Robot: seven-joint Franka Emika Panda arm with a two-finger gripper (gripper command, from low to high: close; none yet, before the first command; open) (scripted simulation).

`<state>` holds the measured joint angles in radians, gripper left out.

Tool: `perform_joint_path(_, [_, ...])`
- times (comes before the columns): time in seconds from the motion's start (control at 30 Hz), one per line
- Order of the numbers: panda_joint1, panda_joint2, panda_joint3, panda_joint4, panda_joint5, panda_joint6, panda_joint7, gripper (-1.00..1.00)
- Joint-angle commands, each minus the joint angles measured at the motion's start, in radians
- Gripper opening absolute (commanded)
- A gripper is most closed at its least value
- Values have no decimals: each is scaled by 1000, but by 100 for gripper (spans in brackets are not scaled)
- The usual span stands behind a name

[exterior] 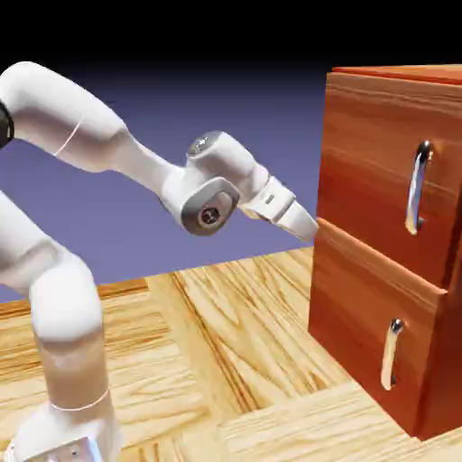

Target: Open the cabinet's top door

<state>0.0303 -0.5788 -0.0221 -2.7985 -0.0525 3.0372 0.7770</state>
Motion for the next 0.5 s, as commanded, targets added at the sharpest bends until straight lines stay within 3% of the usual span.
perform_joint_path(0.0, [15, -7, -18, 10, -44, 0, 30, 0])
perform_joint_path(0.47, [227, -109, -275, 143, -652, 3, 447, 0])
